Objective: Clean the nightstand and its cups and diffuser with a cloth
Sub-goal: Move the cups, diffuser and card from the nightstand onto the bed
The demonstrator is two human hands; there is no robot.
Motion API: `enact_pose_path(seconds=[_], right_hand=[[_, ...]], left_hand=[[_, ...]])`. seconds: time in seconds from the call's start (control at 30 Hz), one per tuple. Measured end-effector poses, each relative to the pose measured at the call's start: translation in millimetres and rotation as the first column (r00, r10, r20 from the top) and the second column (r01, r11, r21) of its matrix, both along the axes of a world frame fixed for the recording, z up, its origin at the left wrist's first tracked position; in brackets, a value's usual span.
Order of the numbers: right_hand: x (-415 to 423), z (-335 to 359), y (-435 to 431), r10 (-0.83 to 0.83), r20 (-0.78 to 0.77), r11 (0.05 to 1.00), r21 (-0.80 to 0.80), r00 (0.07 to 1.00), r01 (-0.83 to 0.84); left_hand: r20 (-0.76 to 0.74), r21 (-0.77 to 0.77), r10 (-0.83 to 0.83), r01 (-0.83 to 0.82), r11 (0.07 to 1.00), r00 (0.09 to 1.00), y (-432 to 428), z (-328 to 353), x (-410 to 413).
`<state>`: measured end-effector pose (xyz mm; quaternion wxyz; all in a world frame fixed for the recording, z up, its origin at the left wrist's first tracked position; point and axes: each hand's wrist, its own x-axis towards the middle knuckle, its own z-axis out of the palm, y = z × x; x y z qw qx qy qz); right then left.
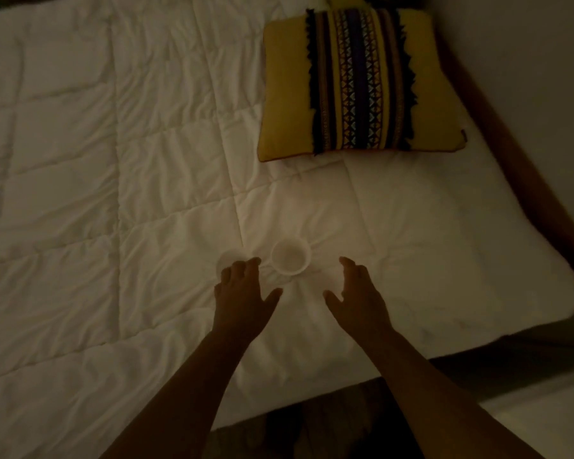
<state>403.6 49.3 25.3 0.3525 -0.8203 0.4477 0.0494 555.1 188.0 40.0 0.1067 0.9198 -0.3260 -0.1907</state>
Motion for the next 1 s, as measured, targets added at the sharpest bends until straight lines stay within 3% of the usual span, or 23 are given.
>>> enact_pose_path(seconds=[0.23, 0.33, 0.63, 1.0], right_hand=[[-108, 7, -33, -0.221, -0.006, 0.974, 0.044, 0.975, 0.221], [-181, 7, -47, -0.354, -0.019, 0.932, 0.07, 0.935, 0.354], [-406, -12, -28, -0.679, -0.126, 0.727, 0.019, 0.723, 0.686], [-600, -27, 41, -0.885, -0.172, 0.45, -0.073, 0.433, 0.89]], left_hand=[[-0.106, 0.038, -0.179, 0.184, 0.982, 0.978, -62, 6, -98], [-0.108, 0.076, -0.375, 0.384, 0.92, 0.921, -101, 4, -156], [-0.199, 0.139, -0.764, 0.79, 0.598, 0.614, -186, -9, -346], [-0.28, 0.066, -0.941, 0.982, 0.178, 0.189, -211, -36, -555]])
